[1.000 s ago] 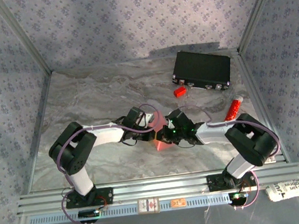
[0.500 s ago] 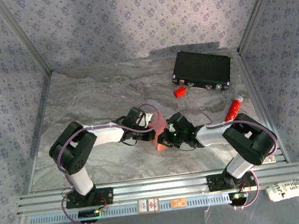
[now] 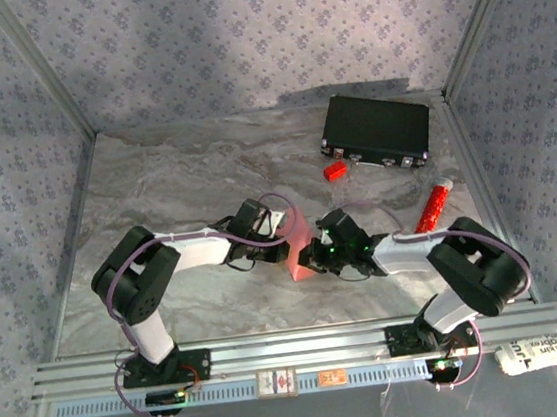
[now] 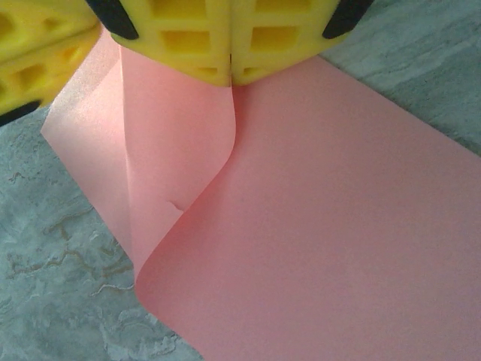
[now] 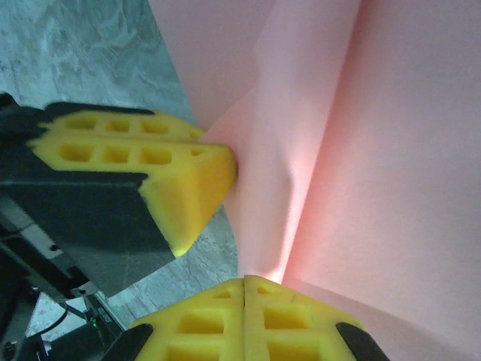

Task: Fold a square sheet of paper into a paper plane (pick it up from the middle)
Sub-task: Fold the triangle a second time at the center of the table.

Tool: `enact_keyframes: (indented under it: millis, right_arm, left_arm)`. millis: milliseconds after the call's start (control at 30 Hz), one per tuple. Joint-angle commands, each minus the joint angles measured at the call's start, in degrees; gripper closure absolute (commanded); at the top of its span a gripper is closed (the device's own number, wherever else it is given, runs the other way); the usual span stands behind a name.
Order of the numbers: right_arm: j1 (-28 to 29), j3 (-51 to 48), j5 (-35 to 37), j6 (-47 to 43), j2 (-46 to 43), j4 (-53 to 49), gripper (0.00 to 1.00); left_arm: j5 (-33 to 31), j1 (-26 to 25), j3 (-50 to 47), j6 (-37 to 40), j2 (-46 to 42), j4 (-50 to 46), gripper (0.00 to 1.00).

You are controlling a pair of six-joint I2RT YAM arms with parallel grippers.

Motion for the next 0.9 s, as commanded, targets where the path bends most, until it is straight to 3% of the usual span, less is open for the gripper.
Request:
enact_keyframes:
  millis: [0, 867]
  right_arm:
    - [-1.3, -0.4, 3.0, -2.4, -2.5, -7.1, 0.93]
    - [-3.3, -0.3, 4.6, -5.2, 1.3, -15.1, 0.94]
  left_arm:
    - [0.1, 0.2, 1.0, 1.1, 1.2, -1.5, 1.0]
    - [0.3, 0.1, 3.3, 2.1, 1.5, -2.9, 1.0]
